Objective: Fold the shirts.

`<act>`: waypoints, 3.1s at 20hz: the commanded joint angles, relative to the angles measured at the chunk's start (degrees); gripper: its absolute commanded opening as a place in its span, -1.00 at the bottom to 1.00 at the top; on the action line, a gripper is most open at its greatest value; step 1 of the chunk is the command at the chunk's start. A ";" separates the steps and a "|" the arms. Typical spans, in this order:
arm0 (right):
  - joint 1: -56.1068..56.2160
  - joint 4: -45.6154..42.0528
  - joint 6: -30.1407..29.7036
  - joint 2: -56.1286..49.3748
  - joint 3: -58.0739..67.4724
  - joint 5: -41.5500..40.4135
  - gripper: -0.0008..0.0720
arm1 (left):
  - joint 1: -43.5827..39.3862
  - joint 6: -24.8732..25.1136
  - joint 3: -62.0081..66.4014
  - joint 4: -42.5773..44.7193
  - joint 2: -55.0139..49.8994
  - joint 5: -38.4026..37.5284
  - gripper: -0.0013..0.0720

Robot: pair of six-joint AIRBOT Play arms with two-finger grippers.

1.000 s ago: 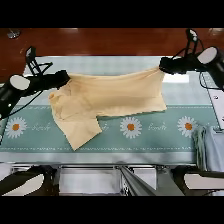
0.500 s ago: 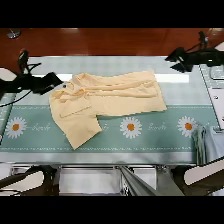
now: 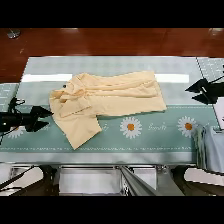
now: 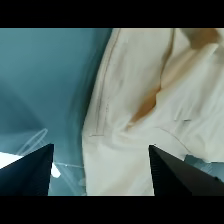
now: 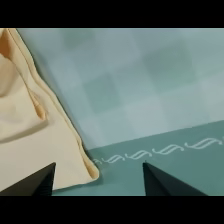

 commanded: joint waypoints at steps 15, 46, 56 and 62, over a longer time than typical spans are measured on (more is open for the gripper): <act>-0.87 8.94 -7.98 4.44 -11.34 -0.79 0.72 | -4.31 8.35 -2.80 -15.45 -4.31 9.11 -0.91; 21.53 -1.29 3.82 -8.26 11.54 1.44 -0.91 | -4.31 9.16 5.95 -16.37 -2.19 -2.27 -0.91; 13.81 -2.19 7.98 10.95 55.91 4.46 -0.91 | -4.63 0.35 52.39 -26.32 19.71 4.15 -0.92; 12.31 -9.49 7.15 33.18 54.47 7.85 -0.91 | -4.28 -11.32 70.31 1.55 31.23 0.92 -0.92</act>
